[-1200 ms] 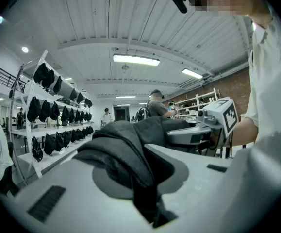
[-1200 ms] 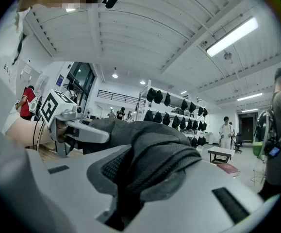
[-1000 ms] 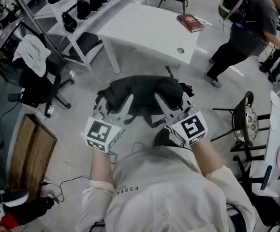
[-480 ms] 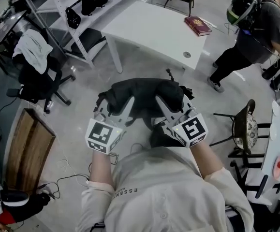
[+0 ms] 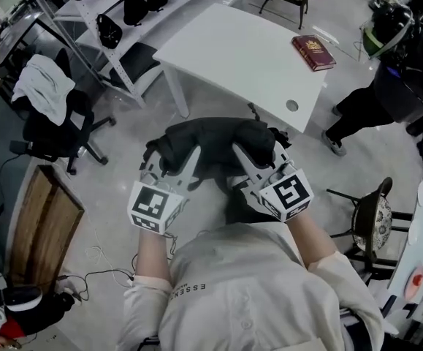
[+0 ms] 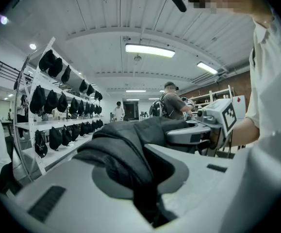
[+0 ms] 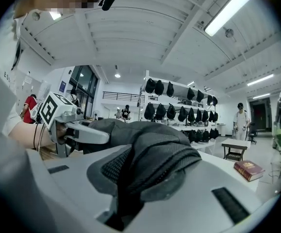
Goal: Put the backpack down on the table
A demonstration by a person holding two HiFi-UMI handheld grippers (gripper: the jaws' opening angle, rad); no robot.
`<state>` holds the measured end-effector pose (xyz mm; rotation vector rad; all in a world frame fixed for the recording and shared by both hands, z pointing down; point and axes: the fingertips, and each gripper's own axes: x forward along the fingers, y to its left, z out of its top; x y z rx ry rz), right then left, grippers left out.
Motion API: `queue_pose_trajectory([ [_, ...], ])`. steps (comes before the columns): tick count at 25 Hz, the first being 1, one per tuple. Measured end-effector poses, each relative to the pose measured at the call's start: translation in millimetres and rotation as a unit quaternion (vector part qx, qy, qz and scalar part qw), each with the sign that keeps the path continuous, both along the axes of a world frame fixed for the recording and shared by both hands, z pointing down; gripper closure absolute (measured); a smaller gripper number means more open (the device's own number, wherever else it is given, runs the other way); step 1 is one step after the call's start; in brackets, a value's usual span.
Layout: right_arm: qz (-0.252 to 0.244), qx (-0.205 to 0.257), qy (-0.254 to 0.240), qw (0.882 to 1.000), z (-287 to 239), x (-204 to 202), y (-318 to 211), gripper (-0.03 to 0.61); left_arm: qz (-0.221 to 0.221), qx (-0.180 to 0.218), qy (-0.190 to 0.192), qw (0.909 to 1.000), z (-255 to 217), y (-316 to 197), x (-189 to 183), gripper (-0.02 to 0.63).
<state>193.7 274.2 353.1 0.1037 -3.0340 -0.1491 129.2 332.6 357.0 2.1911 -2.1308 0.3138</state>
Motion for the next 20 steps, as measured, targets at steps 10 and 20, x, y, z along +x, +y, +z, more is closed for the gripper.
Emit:
queue_pose_trajectory([
  [10, -0.009, 0.008, -0.011, 1.000, -19.3, -75.9, -145.0, 0.499, -0.005, 0.011, -0.008, 0.9999, -20.0, -143.4, -75.4, 0.551],
  [20, 0.027, 0.010, -0.021, 0.999, -25.1, -116.2, -267.2, 0.497, 0.028, 0.015, -0.024, 0.9992, -26.5, -270.0, -119.1, 0.551],
])
